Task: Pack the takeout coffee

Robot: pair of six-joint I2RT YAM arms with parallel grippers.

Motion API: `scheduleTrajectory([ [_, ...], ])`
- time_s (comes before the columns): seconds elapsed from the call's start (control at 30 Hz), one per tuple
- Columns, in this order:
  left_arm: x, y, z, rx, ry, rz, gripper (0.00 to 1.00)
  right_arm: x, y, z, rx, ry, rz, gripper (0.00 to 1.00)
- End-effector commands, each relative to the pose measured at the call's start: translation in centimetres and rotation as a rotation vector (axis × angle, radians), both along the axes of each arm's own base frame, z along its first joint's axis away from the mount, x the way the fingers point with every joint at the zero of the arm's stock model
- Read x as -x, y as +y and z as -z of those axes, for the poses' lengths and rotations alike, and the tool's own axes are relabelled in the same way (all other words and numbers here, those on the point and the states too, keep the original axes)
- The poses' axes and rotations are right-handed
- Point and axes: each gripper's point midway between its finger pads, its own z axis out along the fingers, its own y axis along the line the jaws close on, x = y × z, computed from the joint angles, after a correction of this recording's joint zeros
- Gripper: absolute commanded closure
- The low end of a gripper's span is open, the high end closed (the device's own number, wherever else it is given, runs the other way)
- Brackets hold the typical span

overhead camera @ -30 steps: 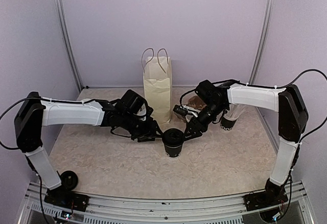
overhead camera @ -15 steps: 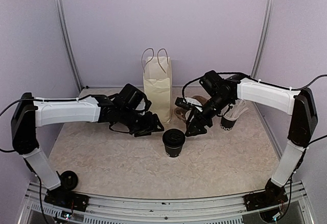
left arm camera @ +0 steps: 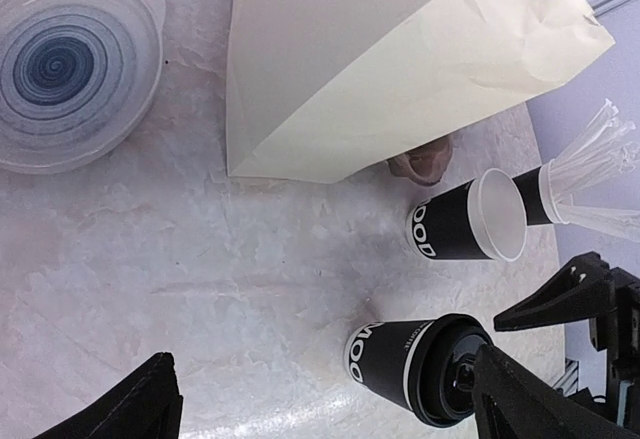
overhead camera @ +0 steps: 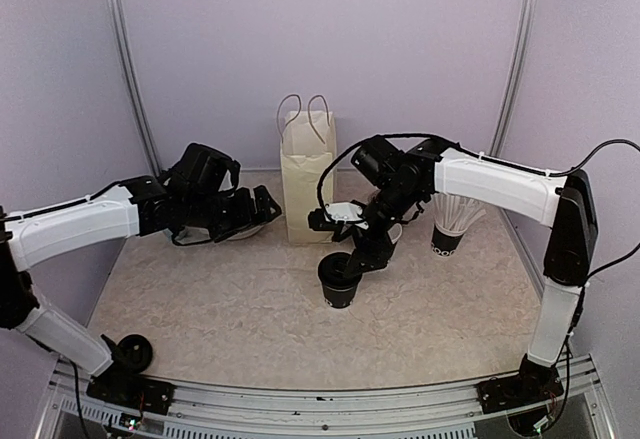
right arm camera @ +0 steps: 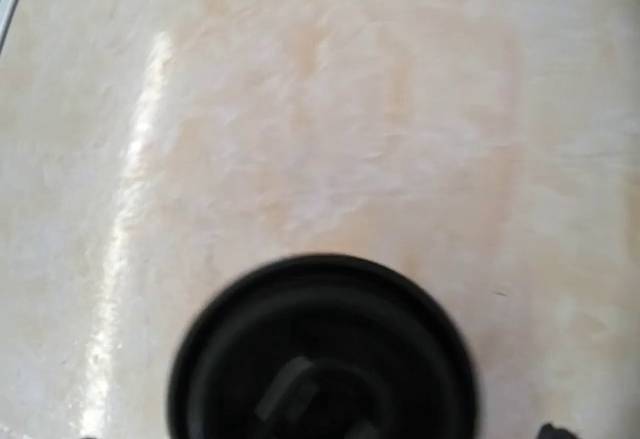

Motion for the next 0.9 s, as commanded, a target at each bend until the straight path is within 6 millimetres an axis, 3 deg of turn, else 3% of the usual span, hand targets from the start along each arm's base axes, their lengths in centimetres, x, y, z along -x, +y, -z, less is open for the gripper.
scheduleTrajectory([
  [0.0, 0.2, 1.6, -1.3, -0.031, -0.074, -0.028, 0.01, 0.9, 0.1, 1.9, 0.079, -0.015, -0.039, 0.06],
  [0.23, 0.9, 2.1, -1.6, -0.008, -0.086, -0.017, 0.04, 0.2, -0.1, 4.0, 0.145, 0.003, 0.011, 0.09],
  [0.6, 1.1, 2.2, -1.4, 0.066, -0.076, -0.019, 0.11, 0.2, 0.4, 4.0, 0.138, 0.012, 0.021, 0.26],
  [0.73, 1.0, 2.6, -1.9, 0.072, -0.083, -0.029, 0.12, -0.2, 1.7, 3.1, 0.108, -0.003, 0.028, 0.3],
  [0.87, 1.1, 3.7, -2.8, 0.08, -0.086, -0.063, 0.11, -0.7, 4.3, 2.3, 0.065, -0.019, 0.02, 0.32],
])
